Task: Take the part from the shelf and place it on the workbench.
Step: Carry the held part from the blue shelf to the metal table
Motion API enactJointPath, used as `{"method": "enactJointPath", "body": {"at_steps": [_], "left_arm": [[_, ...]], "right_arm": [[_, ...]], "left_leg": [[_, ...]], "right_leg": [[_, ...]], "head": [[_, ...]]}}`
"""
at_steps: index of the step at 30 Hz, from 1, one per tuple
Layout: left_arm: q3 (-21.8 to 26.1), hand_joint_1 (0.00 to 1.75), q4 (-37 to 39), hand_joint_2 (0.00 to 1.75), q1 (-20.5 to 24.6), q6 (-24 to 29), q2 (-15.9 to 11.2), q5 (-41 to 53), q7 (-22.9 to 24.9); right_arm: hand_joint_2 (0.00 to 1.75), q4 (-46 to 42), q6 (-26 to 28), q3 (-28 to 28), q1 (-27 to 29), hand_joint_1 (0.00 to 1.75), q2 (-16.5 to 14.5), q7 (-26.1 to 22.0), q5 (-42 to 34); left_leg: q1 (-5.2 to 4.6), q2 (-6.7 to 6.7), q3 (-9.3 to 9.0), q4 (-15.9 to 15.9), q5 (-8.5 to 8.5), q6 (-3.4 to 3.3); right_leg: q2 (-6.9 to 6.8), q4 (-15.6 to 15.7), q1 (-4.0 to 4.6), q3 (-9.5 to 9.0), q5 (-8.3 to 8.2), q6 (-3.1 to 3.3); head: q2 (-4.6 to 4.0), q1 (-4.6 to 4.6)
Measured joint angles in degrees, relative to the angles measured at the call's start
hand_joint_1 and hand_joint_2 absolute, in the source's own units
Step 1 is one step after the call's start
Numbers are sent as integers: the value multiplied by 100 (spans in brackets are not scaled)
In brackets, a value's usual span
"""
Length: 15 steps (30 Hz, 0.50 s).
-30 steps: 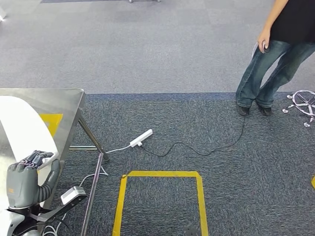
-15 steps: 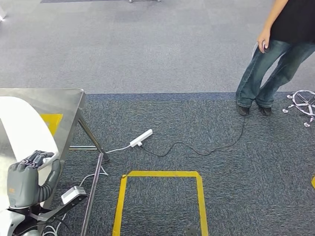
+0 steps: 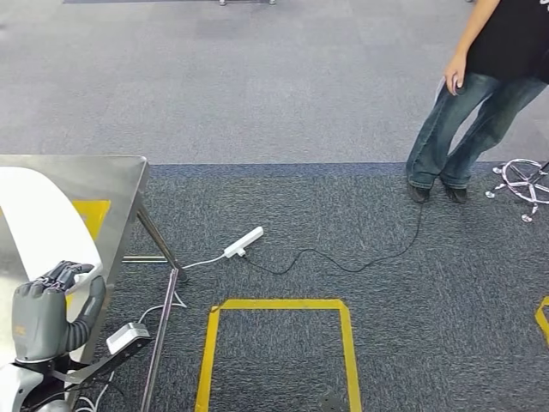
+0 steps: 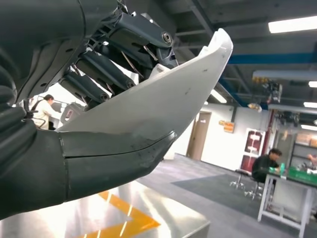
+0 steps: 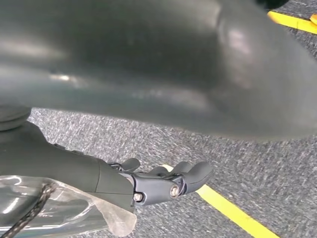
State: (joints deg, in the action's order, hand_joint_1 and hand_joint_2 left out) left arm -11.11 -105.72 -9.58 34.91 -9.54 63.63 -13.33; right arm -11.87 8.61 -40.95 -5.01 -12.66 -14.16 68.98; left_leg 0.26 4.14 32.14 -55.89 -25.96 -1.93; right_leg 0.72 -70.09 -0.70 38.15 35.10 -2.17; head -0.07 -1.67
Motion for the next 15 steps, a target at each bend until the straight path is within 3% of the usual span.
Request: {"method": "enactJointPath", "body": {"at_steps": [1,2,4,6,7,10,12,13,15], "left_arm": [[-1,175,0,175,-6,-2,2,0,2],[-1,175,0,175,-9,-3,3,0,2],[-2,175,0,175,-10,-2,5,3,2],[0,175,-1,175,-10,2,5,12,5],[2,175,-1,175,-10,4,6,20,8],[7,175,-3,175,-15,10,8,49,14],[11,175,-5,175,-10,13,7,60,15],[14,175,-6,175,-6,14,7,63,16],[20,175,-7,175,-7,17,7,67,22]], "right_arm": [[0,0,0,0,5,0,0,0,-1],[0,-1,0,0,10,0,1,0,-2],[0,-4,0,-1,11,0,2,0,-8],[0,-5,-2,-1,3,0,-2,-1,-13],[0,-4,-2,-1,2,0,-5,-1,-13],[0,-5,-2,-2,8,0,-9,0,-17],[0,-5,-3,-3,8,0,-9,0,-19],[0,-5,-4,-3,9,0,-9,0,-19],[0,-4,-3,-3,17,0,-9,1,-21]], "left_leg": [[2,-12,-2,-4,-12,3],[7,-19,-6,-13,-26,14],[29,-19,-18,-67,-78,66],[30,-10,-1,-167,-156,148],[24,-5,14,-209,-185,182],[31,-2,30,-248,-221,235],[37,-126,101,-449,-343,270],[37,-215,223,-722,-475,290],[36,-333,641,-1524,-785,310]], "right_leg": [[-12,-243,-8,147,44,-18],[-17,-298,-17,202,-16,-37],[-16,232,-49,-24,-405,-75],[41,889,-74,-358,-641,-81],[66,1047,-75,-447,-659,-53],[61,1072,-56,-494,-623,80],[22,1085,-58,-540,-605,151],[-5,1092,-57,-569,-588,184],[-63,1093,-35,-616,-541,231]], "head": [[0,1],[0,2],[0,0],[0,-3],[0,-3],[0,-2],[0,13],[0,23],[0,36]]}}
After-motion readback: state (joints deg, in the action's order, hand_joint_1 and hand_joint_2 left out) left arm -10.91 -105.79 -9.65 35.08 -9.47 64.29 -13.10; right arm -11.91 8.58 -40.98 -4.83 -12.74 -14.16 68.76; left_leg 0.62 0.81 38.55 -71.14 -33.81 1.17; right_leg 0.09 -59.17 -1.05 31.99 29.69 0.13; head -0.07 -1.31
